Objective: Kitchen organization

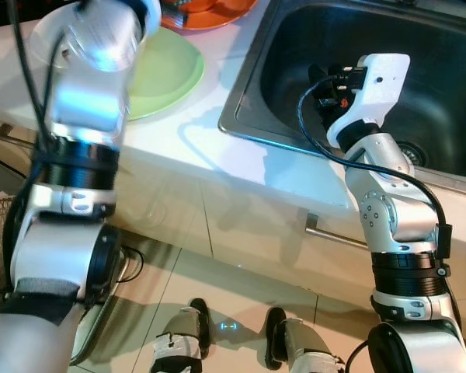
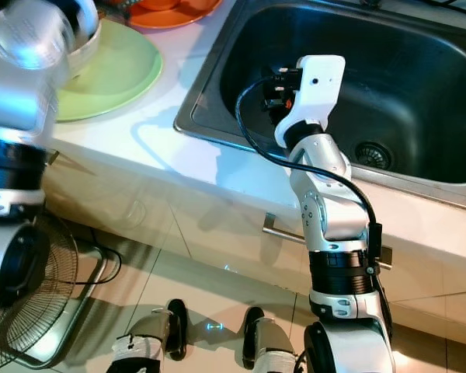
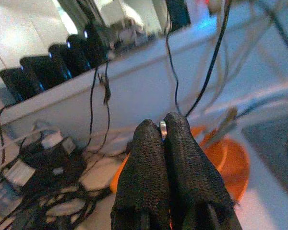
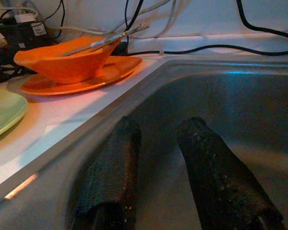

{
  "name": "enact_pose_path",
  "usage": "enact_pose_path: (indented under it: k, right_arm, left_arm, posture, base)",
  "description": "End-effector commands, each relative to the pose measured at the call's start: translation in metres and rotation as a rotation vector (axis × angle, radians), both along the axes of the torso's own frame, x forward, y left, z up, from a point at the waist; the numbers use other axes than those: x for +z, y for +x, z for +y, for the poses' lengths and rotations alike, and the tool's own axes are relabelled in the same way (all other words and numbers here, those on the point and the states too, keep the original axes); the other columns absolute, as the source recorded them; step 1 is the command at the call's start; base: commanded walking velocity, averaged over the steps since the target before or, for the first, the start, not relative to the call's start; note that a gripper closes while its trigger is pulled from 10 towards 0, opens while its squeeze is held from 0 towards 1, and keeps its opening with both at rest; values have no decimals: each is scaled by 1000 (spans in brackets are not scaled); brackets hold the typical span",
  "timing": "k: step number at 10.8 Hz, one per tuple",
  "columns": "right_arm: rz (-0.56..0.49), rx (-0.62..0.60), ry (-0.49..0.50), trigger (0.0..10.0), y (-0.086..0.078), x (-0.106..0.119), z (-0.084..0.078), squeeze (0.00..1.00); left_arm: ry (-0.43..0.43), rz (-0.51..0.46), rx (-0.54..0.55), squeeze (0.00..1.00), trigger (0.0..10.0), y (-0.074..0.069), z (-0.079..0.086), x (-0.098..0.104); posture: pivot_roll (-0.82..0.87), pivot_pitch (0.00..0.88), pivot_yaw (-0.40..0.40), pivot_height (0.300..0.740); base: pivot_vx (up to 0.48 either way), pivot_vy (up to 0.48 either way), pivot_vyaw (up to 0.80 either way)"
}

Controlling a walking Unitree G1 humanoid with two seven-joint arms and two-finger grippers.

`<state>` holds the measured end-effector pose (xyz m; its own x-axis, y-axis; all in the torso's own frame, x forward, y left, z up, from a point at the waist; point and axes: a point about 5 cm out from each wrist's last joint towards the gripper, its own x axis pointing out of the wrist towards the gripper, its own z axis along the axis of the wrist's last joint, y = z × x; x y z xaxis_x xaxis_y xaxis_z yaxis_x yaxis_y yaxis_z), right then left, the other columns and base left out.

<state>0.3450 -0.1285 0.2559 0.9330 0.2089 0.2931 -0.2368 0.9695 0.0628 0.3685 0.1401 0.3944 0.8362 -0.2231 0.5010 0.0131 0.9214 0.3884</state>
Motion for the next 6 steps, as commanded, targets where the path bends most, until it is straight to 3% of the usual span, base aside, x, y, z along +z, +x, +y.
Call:
enact_pose_path:
  k: [1, 4, 6]
  right_arm:
    - [-12, 0, 4, 10000, 1, 2, -1, 0]
    - [-12, 3, 4, 10000, 2, 2, 0, 0]
    - [-10, 7, 3, 10000, 3, 1, 2, 0]
  left_arm:
    - [-17, -62, -54, 0, 10000, -11, -6, 20]
    - [-82, -109, -140, 0, 10000, -26, -8, 40]
    - [-218, -99, -262, 0, 10000, -34, -10, 49]
  posture:
    - [93, 242, -19, 740]
    - [96, 238, -22, 740]
    - [97, 239, -22, 740]
  base:
    - [0, 0, 0]
    - [0, 0, 0]
    - [0, 0, 0]
